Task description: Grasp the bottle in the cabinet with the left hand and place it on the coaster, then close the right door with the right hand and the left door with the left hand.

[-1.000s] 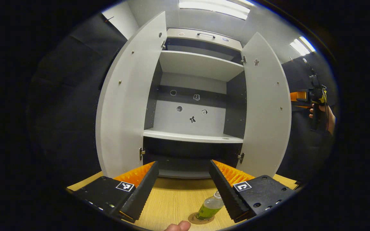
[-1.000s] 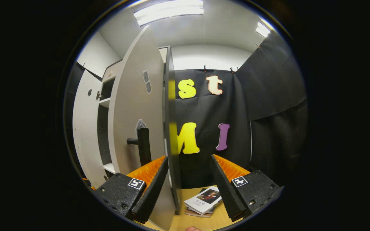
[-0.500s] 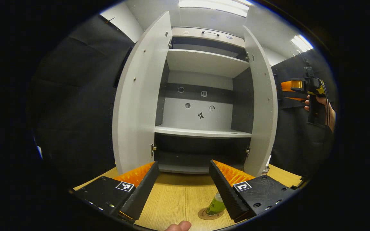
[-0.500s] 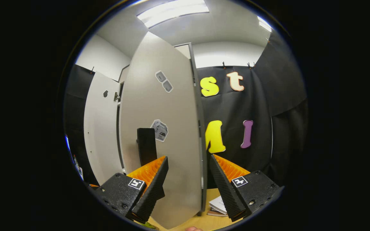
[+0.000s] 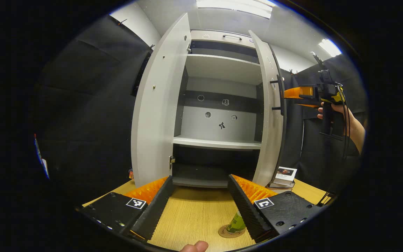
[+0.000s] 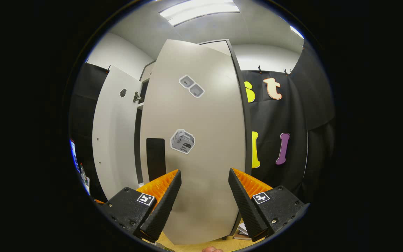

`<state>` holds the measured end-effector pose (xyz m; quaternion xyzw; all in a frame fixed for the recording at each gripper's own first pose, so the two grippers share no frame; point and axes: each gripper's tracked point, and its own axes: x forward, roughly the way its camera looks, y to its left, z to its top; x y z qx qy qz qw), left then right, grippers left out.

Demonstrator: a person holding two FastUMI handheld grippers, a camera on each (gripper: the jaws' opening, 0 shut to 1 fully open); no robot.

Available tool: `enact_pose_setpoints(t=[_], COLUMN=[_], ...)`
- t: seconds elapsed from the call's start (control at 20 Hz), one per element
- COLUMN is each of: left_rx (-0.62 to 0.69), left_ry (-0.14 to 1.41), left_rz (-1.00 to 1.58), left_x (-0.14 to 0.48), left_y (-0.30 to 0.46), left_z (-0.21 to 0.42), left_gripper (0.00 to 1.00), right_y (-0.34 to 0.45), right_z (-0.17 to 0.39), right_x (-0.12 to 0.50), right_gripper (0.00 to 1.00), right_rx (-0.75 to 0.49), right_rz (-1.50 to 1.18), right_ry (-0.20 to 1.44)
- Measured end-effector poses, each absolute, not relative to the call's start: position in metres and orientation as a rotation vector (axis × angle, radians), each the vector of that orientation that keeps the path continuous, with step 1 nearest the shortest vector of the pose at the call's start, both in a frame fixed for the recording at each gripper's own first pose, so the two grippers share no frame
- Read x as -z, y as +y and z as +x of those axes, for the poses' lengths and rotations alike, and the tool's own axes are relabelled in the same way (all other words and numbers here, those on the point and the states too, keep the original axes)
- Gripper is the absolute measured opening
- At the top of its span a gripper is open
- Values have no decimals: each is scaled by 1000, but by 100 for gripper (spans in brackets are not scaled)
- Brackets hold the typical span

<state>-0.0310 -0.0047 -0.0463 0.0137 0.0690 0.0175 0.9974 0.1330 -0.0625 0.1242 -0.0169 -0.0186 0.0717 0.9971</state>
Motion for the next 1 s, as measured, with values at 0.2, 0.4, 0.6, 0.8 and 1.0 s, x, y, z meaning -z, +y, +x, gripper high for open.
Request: enact_pose_setpoints(t=[0.2,0.4,0.6,0.8,1.0], left_rx=[-40,-32,-4,26,47], left_ry=[135,138,126,121,112], left_rz=[26,10,-16,-35,-38], left_x=[45,41,33,26,20], left_y=[-1,-2,-8,-17,-24], left_z=[-31,-29,-21,-18,-21], left_gripper=[96,96,96,96,95], right_y=[-72,-83,-82,-68,-63], right_z=[116,84,50,22,2], right_x=[-127,-121,-96,-59,-13], right_gripper=[83,83,83,83,83], right_rx=[-120,-72,-4,-9,-8], right_rz=[-44,-54,-96,-95,-50], right_ry=[-48,-62,-78,-42,54])
